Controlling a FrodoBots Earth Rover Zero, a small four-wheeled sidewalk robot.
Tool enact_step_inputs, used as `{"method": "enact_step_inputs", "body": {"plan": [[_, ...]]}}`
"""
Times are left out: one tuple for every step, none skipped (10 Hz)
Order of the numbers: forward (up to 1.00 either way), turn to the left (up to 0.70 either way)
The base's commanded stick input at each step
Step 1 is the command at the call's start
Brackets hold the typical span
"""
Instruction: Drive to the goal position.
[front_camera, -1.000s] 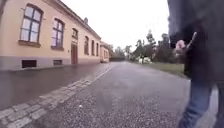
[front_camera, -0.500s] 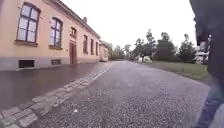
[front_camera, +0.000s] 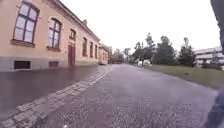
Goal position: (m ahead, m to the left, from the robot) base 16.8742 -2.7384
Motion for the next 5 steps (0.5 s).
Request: {"method": "enact_step_inputs", "body": {"plan": [[1.00,0.00],[1.00,0.00],[1.00,0.00],[1.00,0.00],[1.00,0.00]]}}
